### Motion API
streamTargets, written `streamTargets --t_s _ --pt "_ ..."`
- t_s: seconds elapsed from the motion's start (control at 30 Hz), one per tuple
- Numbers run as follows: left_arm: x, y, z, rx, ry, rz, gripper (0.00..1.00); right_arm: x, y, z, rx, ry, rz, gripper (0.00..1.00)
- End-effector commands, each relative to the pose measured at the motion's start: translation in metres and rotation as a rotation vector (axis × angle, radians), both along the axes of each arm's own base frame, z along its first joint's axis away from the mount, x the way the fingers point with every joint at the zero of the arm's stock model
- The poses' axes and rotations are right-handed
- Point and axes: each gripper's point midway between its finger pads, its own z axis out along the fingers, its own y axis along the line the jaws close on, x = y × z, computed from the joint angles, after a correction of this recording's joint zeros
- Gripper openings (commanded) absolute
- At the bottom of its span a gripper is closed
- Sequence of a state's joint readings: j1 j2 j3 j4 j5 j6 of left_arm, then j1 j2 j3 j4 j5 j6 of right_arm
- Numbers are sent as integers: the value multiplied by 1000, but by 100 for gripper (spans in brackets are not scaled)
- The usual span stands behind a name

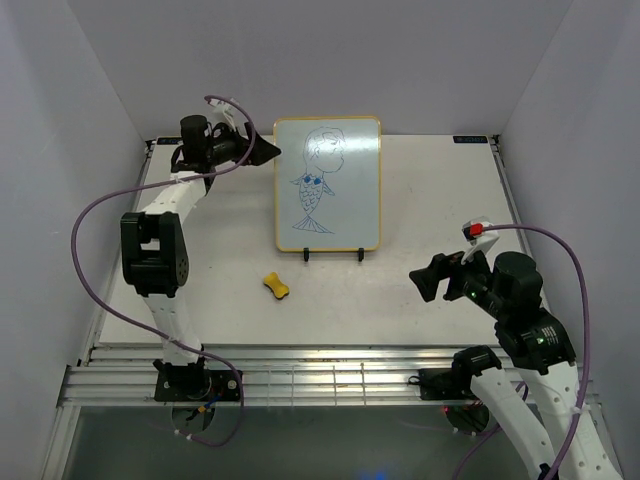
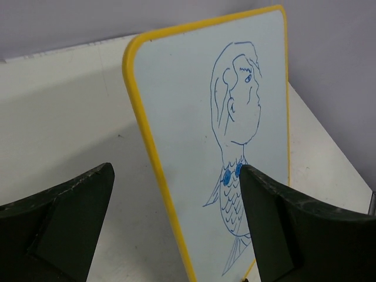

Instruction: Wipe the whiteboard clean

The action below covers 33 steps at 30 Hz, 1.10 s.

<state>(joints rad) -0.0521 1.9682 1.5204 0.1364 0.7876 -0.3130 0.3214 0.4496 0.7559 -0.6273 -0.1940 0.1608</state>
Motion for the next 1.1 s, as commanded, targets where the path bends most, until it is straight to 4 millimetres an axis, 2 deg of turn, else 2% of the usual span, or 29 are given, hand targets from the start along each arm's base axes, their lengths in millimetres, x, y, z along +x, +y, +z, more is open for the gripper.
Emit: streamTargets --t_s 0.0,0.03,0.1,0.13,0.23,0.47,0.5,0.63,0.7,0.8,0.83,0.9,0.97,1.07 --pt "11 14 26 -26 -95 -66 98 -6 0 15 6 -43 23 90" --pt "13 13 24 -30 -90 -72 98 -7 0 17 8 -46 24 90" --pt "25 32 17 -47 -70 -51 98 -12 5 24 20 -55 58 90" --pt "26 31 17 -56 -67 -66 98 -14 7 27 25 -60 72 90" --pt "27 20 20 -112 -48 -183 98 -16 10 36 35 -76 99 90" --pt "31 -3 11 -207 29 -352 98 -10 16 35 37 -63 118 90" --pt "22 -24 12 -212 30 -419 98 -10 17 34 38 -60 123 90" --pt "14 -44 15 -240 24 -498 98 -8 17 33 37 -50 121 90" --pt "13 -57 11 -252 44 -521 98 -8 17 32 36 -49 122 90" --pt "15 -66 3 -272 68 -549 92 -8 17 33 34 -50 123 90" --pt "14 -67 2 -280 67 -556 85 -8 17 33 34 -50 123 90" --pt "17 -64 -2 -304 79 -558 78 -9 18 34 37 -53 129 90" --pt "18 -61 -4 -314 85 -555 73 -11 20 36 45 -55 144 90" --pt "20 -58 -5 -319 80 -543 72 -11 20 35 47 -55 145 90"
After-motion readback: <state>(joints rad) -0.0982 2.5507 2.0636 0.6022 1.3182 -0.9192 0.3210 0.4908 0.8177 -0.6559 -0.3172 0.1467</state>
